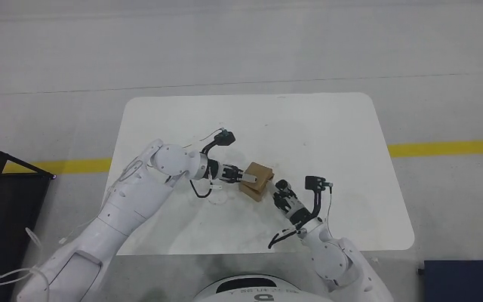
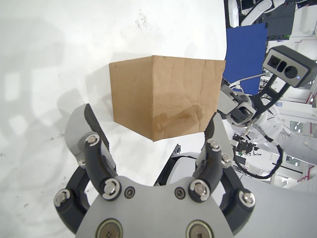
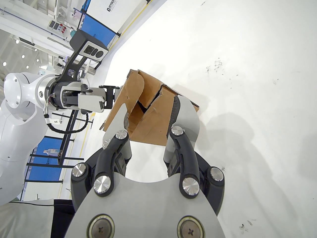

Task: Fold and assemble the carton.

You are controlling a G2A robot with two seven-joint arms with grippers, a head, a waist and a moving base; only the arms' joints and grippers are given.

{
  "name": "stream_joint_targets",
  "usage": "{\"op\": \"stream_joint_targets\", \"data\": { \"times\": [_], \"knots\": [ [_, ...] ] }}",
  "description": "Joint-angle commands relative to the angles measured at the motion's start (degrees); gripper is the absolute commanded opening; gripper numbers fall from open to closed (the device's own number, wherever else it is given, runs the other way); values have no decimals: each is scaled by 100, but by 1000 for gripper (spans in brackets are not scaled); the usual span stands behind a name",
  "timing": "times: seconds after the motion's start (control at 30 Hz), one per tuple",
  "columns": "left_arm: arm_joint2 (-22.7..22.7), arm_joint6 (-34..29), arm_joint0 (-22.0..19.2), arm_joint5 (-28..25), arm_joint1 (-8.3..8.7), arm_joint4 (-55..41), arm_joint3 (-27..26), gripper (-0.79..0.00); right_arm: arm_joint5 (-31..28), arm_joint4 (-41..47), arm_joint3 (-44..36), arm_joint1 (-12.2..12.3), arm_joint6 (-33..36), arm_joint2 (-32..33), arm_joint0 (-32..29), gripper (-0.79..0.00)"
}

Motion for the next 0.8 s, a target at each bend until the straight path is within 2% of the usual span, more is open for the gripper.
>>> {"op": "stream_joint_targets", "data": {
  "times": [0.0, 0.07, 0.27, 0.37, 0.4, 0.6, 0.77],
  "knots": [
    [-38, 125, 1, -1, -7, -90, 51, -151, 12, 16, 27, -2, 2, -17, 29, -409],
    [-74, 199, 6, -85, -13, -221, 106, -249, 4, 33, 43, -4, 1, -34, 50, -406],
    [-50, 269, -33, -429, -42, -349, 395, -256, 16, 19, 38, -7, -3, -94, 104, -400],
    [4, 360, -75, -538, -71, -348, 519, -372, 39, 0, 43, -10, 4, -133, 140, -400],
    [23, 386, -86, -580, -81, -363, 545, -388, 54, -9, 52, -11, 11, -149, 157, -400],
    [105, 420, -140, -746, -133, -501, 676, -372, 138, -25, 80, -22, 47, -245, 251, -394],
    [121, 415, -178, -820, -152, -542, 765, -299, 204, -20, 121, -28, 71, -293, 318, -369]
  ]
}}
